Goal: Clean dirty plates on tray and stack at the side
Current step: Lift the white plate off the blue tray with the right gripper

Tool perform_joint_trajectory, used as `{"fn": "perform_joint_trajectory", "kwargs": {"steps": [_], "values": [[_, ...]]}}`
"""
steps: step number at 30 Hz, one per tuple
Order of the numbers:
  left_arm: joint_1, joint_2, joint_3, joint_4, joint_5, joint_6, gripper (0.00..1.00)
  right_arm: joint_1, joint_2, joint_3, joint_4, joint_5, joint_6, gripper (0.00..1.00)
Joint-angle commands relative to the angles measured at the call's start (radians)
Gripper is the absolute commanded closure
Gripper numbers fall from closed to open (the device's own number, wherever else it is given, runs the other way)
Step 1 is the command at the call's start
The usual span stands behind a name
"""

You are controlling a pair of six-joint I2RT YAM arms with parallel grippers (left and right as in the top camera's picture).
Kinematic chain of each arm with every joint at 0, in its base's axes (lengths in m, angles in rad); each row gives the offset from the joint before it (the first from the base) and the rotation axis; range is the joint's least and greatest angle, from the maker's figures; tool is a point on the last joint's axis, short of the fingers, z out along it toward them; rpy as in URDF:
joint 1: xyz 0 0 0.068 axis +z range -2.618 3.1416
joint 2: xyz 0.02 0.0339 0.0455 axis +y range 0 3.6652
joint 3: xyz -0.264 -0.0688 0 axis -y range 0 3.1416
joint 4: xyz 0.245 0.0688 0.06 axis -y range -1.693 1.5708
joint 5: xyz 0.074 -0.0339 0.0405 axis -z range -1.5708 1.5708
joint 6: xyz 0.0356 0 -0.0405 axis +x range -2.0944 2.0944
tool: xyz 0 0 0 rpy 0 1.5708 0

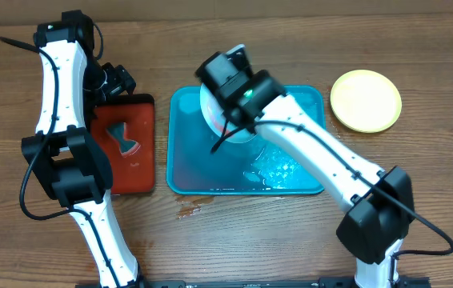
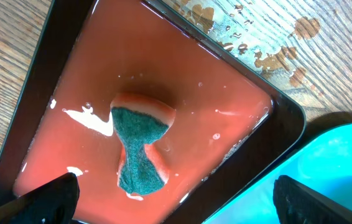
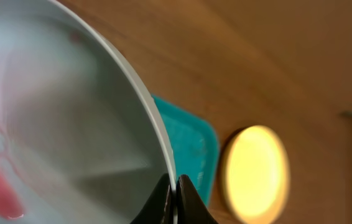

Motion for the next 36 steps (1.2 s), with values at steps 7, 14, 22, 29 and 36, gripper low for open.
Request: {"fn": "perform_joint_trajectory", "kwargs": {"steps": [7, 14, 22, 29, 36], "values": [[-0.001, -0.018, 0.007, 0.022, 0.01, 0.01, 0.0, 0.142, -0.033, 0.023, 0.053, 0.396, -0.261, 0.96], [-0.001, -0.018, 0.007, 0.024, 0.01, 0.01, 0.0, 0.207, -0.033, 0.023, 0.132, 0.608, -0.491, 0.96], [-0.001, -0.018, 0.007, 0.024, 0.01, 0.01, 0.0, 0.256, -0.033, 0.023, 0.151, 0.697, -0.686, 0.96], [-0.001, -0.018, 0.007, 0.024, 0.01, 0.01, 0.0, 0.261, -0.033, 0.018, 0.02, 0.151, -0.486, 0.96], [-0.001, -0.018, 0.007, 0.024, 0.01, 0.01, 0.0, 0.22, -0.036, 0.004, 0.029, 0.511, -0.489, 0.96]]}}
